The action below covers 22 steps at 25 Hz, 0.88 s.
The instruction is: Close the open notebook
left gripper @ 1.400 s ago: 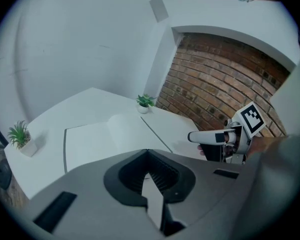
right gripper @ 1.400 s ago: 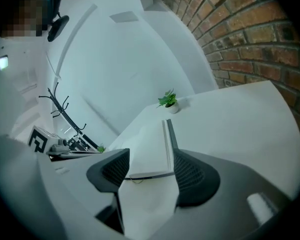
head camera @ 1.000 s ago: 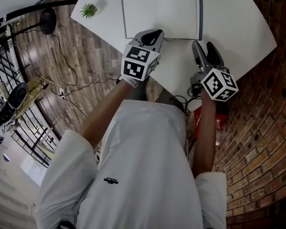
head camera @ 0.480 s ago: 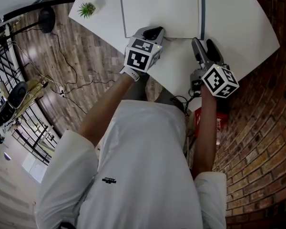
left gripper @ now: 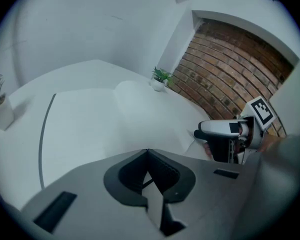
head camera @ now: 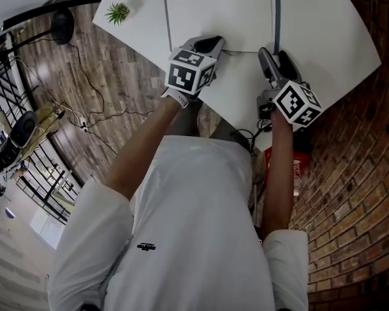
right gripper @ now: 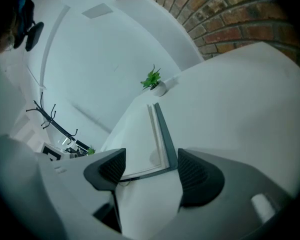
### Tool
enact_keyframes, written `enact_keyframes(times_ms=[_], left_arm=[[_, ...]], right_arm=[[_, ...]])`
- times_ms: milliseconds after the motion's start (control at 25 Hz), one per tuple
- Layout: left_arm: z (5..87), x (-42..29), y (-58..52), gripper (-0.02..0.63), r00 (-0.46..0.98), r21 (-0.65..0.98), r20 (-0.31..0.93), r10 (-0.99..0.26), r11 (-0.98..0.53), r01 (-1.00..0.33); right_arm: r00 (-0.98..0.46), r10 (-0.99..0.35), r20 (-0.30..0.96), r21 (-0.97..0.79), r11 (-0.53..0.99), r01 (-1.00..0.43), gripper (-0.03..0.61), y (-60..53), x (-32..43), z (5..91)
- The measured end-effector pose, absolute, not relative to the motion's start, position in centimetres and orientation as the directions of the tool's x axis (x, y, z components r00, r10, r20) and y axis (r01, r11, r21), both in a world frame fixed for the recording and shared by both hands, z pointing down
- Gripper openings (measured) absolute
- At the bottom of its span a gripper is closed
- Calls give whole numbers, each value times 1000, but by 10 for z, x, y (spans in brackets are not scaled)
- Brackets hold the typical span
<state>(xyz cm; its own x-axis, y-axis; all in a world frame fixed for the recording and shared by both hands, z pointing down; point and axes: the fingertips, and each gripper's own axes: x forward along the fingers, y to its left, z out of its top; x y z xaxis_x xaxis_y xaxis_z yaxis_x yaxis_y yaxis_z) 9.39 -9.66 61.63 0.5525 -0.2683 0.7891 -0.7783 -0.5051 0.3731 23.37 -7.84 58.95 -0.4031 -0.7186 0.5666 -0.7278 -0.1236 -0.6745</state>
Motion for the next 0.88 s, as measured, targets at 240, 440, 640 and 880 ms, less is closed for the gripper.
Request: enact_keyframes(times_ms=[240,440,640,880], left_arm=[[615,94,-96,9,556,383,788,-266,-496,-779],[615,94,-97,9,557,374,787,-267,-511,-774],[615,94,-97,9,561,376,782,-270,-513,-771],[615,94,-97,9,571,384,776,-267,-519,-764]], right_arm=[[-397,-709,582,-637,-95,-765,322,-82,236,595],[-396,-700,594,-581,-32,-814,322,-91,239,595],[-482,-657,580,-658,-29,-753,322,-101,231,595],[-483,-659,577,-682,-63,-728,327,-104,229,594]])
